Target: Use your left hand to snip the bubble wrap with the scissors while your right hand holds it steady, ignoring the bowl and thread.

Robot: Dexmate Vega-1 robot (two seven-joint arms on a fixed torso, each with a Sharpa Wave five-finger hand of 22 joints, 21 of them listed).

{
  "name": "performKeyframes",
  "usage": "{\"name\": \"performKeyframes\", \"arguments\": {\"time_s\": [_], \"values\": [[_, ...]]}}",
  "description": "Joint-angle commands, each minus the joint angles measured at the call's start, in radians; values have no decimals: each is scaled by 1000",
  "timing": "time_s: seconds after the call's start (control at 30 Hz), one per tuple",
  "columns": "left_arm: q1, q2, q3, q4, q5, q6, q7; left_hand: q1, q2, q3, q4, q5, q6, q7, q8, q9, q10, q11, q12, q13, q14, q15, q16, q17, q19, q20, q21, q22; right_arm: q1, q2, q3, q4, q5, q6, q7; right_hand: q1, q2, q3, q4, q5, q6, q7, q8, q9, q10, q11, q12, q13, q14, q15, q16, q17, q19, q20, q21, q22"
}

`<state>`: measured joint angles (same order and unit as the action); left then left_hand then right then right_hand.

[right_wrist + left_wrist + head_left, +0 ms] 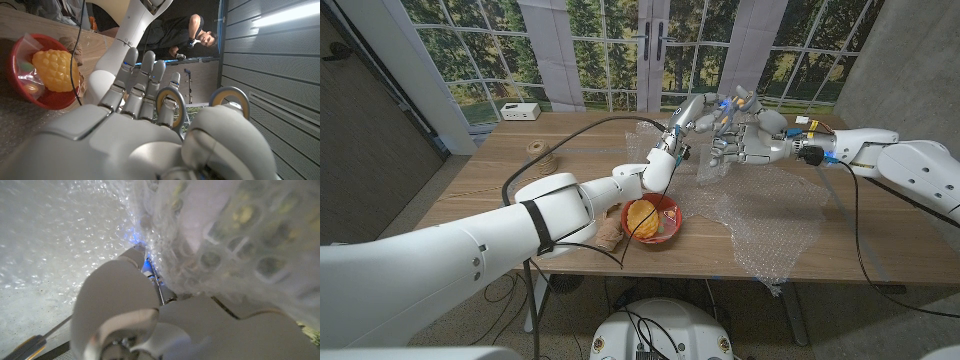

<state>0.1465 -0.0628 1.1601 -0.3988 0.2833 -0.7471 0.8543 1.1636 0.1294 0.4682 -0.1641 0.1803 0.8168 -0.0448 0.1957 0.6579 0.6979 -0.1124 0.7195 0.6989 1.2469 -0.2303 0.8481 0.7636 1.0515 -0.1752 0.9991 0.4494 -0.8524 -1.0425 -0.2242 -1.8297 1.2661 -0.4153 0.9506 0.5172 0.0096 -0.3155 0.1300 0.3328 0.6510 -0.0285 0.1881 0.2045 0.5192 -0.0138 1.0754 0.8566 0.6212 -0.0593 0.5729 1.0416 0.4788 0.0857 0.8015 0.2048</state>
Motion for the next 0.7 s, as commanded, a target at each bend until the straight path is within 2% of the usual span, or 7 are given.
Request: {"name": "performKeyframes", "arguments": {"time_s": [0.03,0.23,0.7], "values": [[-2,-3,22,9,-9,15,34,16,1,-8,2,0,8,-3,-3,-2,5,-6,-6,1,-4,4,6,-1,-5,-42,8,-1,11,2,-16,13,12,-28,4,-9,4,-7,-3,-1,-88,82,-1,0,1,-5,-5,-1,1,-46,0,1,2,10,0,1],[-3,2,39,6,10,9,74,18,2,-12,3,1,8,-7,-5,-8,3,-8,-10,5,-6,4,9,-3,-6,-42,10,-6,9,2,-20,12,15,-35,9,-14,2,-9,-1,-1,-91,83,-1,-1,-3,-2,-8,-4,0,-45,0,1,0,11,-2,1],[4,14,66,2,44,-6,87,21,3,-21,5,2,9,-15,-7,-22,9,-14,-19,3,-9,4,16,-7,-10,-42,17,-18,1,-12,26,-14,3,11,-12,-23,4,-9,3,-2,-92,84,0,-1,-1,-2,-7,-5,0,-43,0,1,0,13,-4,1]]}}
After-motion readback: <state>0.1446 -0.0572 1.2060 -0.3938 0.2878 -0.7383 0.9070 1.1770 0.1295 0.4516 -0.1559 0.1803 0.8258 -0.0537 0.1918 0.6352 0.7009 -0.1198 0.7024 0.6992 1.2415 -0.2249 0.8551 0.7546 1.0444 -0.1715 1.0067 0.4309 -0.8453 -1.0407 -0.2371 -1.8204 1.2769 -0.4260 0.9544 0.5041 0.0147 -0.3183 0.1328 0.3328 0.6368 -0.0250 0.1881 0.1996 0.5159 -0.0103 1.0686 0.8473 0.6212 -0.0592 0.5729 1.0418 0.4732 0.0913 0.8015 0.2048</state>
